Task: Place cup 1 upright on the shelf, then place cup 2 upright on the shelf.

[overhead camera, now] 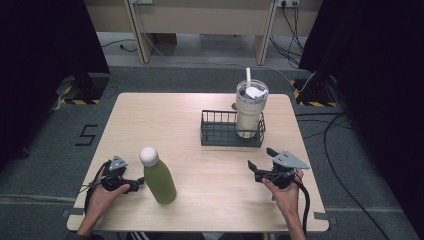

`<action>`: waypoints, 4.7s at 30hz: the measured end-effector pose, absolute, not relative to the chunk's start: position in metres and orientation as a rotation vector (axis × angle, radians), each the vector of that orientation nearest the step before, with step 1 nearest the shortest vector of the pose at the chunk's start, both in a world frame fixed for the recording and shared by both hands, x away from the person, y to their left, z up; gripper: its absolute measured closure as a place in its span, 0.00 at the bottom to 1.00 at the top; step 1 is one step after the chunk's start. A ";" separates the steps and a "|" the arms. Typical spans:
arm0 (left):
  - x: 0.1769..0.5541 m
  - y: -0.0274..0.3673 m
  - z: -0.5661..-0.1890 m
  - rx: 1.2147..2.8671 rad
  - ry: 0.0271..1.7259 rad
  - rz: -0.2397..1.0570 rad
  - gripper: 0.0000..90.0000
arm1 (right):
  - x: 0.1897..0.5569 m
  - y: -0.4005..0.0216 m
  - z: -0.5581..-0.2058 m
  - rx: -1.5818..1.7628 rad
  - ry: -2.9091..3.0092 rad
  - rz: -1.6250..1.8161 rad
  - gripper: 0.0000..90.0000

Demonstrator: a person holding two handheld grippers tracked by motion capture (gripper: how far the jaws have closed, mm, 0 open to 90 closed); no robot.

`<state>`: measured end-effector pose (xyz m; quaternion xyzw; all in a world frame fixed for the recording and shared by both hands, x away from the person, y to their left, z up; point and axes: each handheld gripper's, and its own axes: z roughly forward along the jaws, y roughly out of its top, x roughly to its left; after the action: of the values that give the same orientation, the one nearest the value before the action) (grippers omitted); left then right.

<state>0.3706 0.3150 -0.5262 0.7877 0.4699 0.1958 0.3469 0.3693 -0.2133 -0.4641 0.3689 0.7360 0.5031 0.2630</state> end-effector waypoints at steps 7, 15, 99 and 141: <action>0.371 0.315 -0.526 2.043 1.219 0.508 0.02 | 0.362 -0.216 -0.473 1.019 2.041 1.318 0.17; 0.371 0.315 -0.526 2.044 1.218 0.507 0.01 | 0.356 -0.216 -0.482 1.043 2.083 1.282 0.17; 0.346 0.321 -0.515 1.929 1.150 0.494 0.17 | 0.340 -0.211 -0.518 1.126 2.362 0.994 0.12; 0.268 0.306 -0.498 1.778 0.910 0.451 0.16 | 0.340 -0.211 -0.518 1.130 2.362 0.992 0.12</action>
<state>0.2679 0.3064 -0.4979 0.7417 0.3796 0.1879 0.5201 0.3403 -0.2112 -0.5180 0.3977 0.8313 0.3492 0.1699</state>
